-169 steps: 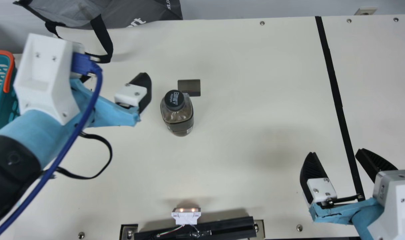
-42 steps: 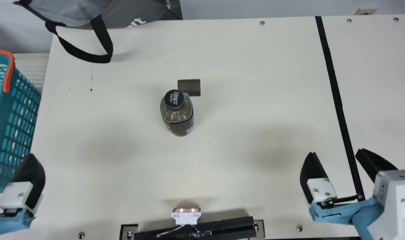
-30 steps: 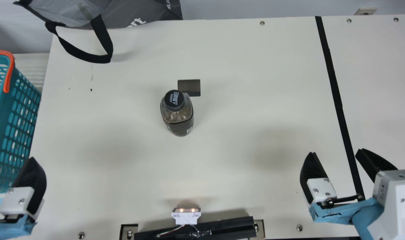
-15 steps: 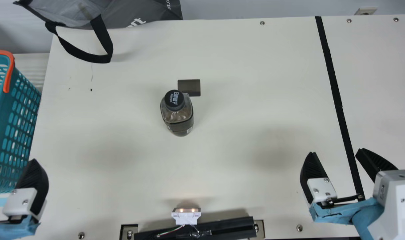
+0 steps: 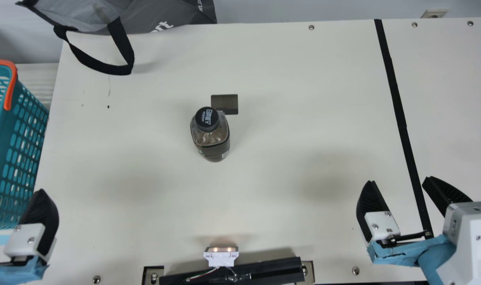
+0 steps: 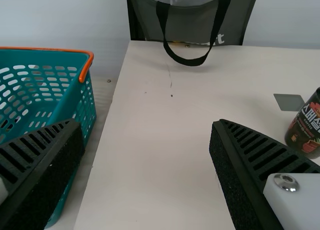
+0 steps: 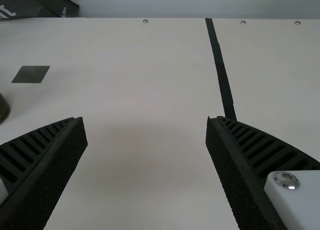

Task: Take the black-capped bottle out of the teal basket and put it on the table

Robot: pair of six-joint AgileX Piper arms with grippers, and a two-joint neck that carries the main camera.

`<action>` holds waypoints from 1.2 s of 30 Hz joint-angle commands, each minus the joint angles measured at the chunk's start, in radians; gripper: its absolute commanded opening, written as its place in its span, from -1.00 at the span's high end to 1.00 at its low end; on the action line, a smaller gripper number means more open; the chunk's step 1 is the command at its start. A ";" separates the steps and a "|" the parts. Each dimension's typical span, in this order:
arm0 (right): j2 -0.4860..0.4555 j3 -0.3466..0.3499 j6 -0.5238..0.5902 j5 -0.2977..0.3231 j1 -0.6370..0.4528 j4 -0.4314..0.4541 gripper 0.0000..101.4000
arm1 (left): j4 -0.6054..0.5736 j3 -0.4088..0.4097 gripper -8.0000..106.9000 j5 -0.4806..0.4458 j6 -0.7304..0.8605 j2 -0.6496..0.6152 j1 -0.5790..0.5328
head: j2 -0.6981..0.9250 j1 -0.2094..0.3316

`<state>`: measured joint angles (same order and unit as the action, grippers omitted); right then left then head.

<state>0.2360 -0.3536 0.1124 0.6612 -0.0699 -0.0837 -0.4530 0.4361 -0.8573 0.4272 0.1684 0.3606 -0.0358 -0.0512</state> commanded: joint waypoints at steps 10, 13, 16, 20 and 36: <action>0.000 0.000 0.000 0.000 0.000 0.000 -0.79 | -0.003 0.000 -1.00 -0.002 0.001 0.002 -0.006 | 0.008 0.004; 0.000 0.000 0.000 0.000 0.000 0.000 -0.79 | -0.002 0.000 -1.00 -0.003 0.001 0.002 -0.010 | 0.008 0.004; 0.000 0.000 0.000 0.000 0.000 0.000 -0.79 | 0.000 0.001 -1.00 -0.004 0.005 -0.001 -0.021 | 0.008 0.004; 0.000 0.000 0.000 0.000 0.000 0.000 -0.79 | 0.000 0.000 -1.00 -0.008 0.013 -0.004 -0.034 | 0.008 0.004; 0.000 0.000 0.000 0.002 0.000 0.001 -0.79 | 0.008 -0.009 -1.00 -0.015 0.024 -0.012 -0.089 | 0.008 0.004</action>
<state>0.2360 -0.3536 0.1124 0.6627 -0.0699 -0.0826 -0.4467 0.4280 -0.8736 0.4532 0.1565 0.2742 -0.0358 -0.0512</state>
